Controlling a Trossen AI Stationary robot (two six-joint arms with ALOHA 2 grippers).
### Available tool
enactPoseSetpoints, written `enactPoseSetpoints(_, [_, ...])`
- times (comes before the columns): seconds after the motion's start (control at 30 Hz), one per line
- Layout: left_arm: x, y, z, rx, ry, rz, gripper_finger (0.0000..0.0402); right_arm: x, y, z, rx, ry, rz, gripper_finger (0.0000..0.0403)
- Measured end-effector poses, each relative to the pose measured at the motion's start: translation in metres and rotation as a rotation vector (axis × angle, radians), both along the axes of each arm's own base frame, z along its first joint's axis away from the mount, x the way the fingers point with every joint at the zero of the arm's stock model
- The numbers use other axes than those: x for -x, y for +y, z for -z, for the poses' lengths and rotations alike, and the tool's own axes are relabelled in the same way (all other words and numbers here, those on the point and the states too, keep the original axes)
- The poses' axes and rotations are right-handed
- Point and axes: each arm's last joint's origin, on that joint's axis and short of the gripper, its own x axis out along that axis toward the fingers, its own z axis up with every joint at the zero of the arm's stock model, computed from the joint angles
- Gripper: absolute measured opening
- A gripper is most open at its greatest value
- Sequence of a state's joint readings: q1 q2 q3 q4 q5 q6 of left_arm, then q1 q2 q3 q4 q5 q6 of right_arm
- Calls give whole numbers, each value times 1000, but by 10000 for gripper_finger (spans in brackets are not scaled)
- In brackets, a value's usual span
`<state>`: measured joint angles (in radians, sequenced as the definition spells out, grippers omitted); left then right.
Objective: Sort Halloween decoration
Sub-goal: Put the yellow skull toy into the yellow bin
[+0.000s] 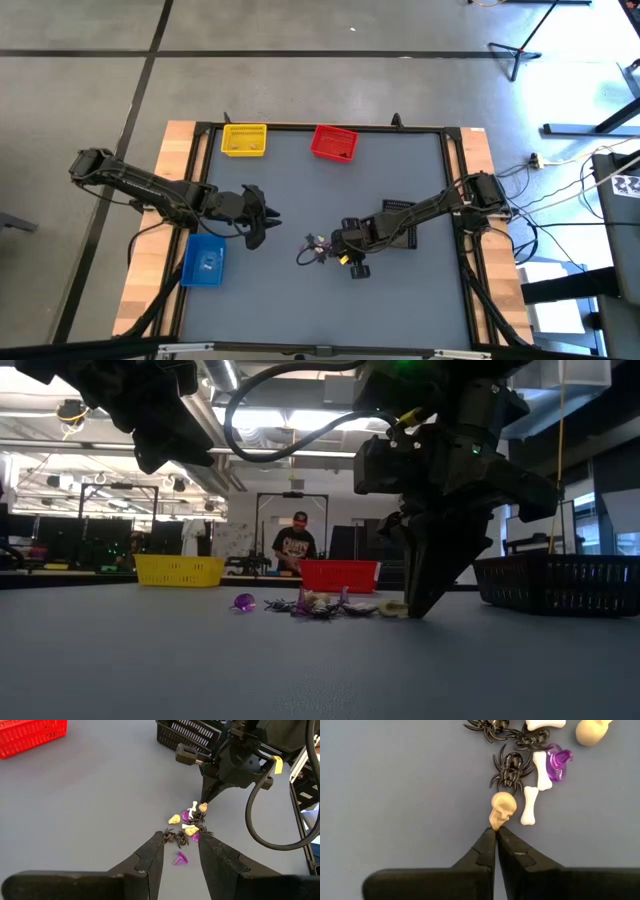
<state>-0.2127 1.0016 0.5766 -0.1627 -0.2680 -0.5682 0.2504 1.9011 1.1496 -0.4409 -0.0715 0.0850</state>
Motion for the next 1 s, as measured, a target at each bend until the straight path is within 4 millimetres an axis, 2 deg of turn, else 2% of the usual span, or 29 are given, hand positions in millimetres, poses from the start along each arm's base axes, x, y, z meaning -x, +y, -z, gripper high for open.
enactPoseSetpoints(0.63, [0, 0, 0, 0, 0, 0, 115, -1, 0, 0, -1, -4, 1, 17])
enactPoseSetpoints(1.0, [0, 0, 0, 0, 0, 0, 115, -1, -1, 0, 1, -7, -4, 2])
